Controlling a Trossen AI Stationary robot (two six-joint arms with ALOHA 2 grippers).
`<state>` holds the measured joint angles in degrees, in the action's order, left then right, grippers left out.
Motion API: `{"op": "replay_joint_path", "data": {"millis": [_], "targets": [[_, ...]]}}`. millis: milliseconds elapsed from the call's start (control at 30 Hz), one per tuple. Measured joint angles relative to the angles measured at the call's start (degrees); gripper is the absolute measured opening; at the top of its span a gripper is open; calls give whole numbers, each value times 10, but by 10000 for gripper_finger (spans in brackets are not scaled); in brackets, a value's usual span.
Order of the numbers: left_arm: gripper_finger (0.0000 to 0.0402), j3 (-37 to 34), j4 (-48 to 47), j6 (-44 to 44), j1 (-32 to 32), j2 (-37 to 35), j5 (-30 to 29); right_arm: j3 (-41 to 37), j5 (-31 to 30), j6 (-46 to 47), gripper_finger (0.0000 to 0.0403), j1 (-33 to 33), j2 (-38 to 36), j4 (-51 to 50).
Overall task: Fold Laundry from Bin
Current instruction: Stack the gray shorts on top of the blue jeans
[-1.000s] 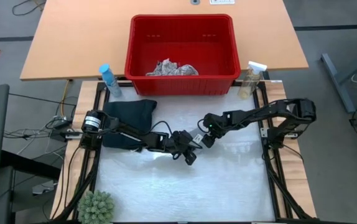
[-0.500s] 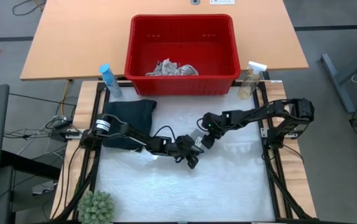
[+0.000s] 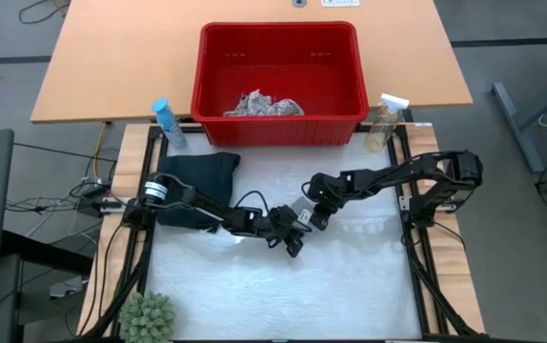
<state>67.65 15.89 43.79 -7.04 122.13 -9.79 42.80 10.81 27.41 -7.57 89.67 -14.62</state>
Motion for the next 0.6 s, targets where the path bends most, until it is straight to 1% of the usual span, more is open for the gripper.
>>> {"op": "replay_joint_path", "data": {"millis": [167, 367, 433, 600], "targets": [[0, -2, -57, 4, -1, -48, -16, 29, 0, -17, 23, 0, -14, 1], [0, -2, -151, 10, -11, -117, -44, 89, 10, -49, 23, -1, -13, 0], [0, -2, -180, 13, -17, -141, -46, 109, 11, -57, 23, -2, -12, -4], [0, -1, -289, 32, -37, -227, -41, 162, 18, -77, 23, -5, -12, -18]]}}
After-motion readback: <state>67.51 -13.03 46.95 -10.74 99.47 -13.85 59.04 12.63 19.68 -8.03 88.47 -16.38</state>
